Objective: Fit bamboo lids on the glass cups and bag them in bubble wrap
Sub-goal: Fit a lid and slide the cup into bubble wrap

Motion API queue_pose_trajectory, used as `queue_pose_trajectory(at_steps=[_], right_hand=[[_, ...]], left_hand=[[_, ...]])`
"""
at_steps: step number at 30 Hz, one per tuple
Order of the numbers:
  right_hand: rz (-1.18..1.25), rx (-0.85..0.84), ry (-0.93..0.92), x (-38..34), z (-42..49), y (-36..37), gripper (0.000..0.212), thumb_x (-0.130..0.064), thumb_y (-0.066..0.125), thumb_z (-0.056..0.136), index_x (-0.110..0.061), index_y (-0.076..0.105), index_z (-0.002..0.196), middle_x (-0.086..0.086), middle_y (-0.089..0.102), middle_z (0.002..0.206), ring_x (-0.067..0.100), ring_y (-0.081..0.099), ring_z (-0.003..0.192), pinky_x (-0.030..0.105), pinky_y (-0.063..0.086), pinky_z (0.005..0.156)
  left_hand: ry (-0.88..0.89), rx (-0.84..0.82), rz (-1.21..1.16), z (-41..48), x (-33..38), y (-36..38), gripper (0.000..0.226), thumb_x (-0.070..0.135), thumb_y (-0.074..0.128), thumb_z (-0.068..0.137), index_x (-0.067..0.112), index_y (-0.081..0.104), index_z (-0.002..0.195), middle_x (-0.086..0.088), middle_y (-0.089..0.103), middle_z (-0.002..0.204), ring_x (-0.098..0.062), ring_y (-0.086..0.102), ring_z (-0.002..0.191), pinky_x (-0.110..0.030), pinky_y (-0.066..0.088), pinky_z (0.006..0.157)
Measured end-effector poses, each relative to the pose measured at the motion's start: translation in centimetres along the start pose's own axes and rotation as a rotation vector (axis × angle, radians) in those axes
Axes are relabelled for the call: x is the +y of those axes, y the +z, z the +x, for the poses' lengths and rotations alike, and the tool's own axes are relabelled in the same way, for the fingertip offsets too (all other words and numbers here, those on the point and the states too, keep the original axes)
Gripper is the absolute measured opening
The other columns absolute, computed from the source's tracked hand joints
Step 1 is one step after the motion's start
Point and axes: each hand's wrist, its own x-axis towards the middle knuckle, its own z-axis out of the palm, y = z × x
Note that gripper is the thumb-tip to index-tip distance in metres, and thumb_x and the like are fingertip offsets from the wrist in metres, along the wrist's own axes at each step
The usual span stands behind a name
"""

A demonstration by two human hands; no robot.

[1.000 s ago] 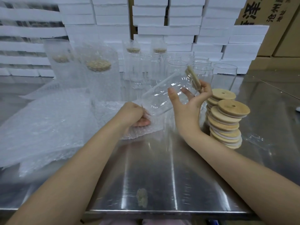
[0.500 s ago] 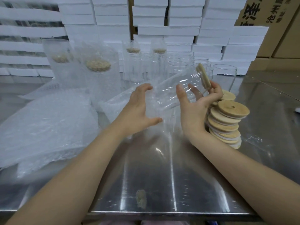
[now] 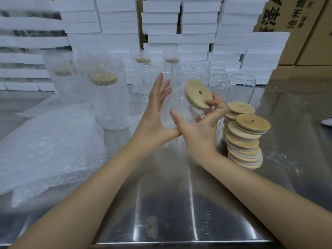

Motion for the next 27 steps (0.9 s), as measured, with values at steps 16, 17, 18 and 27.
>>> queue_pose_trajectory(at_steps=[16,17,18,27], right_hand=[[-0.02,-0.282,0.068,-0.2,0.3,-0.8,0.043,-0.042,0.067,0.066,-0.021,0.03,0.071,0.008,0.042,0.092,0.011,0.046,0.089,0.021,0.035,0.08],[-0.061,-0.291,0.06,-0.2,0.3,-0.8,0.043,-0.042,0.067,0.067,-0.022,0.029,0.069,0.004,0.042,0.09,0.006,0.046,0.087,0.017,0.034,0.078],[-0.093,-0.283,0.047,-0.1,0.4,-0.8,0.043,-0.042,0.067,0.068,-0.023,0.029,0.068,-0.001,0.042,0.088,0.001,0.046,0.085,0.015,0.034,0.076],[-0.034,-0.016,0.022,-1.0,1.9,-1.8,0.043,-0.039,0.067,0.071,-0.022,0.028,0.063,0.007,0.043,0.093,0.006,0.047,0.09,0.015,0.033,0.081]], left_hand=[[0.192,0.124,0.637,-0.2,1.0,-0.8,0.093,0.051,0.075,0.053,0.013,0.046,0.133,0.0,0.057,0.123,-0.012,0.046,0.111,-0.02,0.034,0.094],[0.184,0.107,0.614,-0.2,1.1,-0.7,0.096,0.049,0.077,0.055,0.011,0.044,0.137,-0.001,0.055,0.127,-0.013,0.045,0.114,-0.018,0.032,0.094],[0.152,0.076,0.557,-0.2,1.2,-0.7,0.1,0.046,0.079,0.057,0.013,0.038,0.142,0.002,0.051,0.13,-0.012,0.044,0.117,-0.016,0.031,0.096],[0.064,-0.105,0.766,0.5,-0.4,-3.3,0.123,0.061,0.081,0.058,0.024,0.012,0.153,-0.002,0.037,0.149,-0.014,0.034,0.131,-0.031,0.031,0.104]])
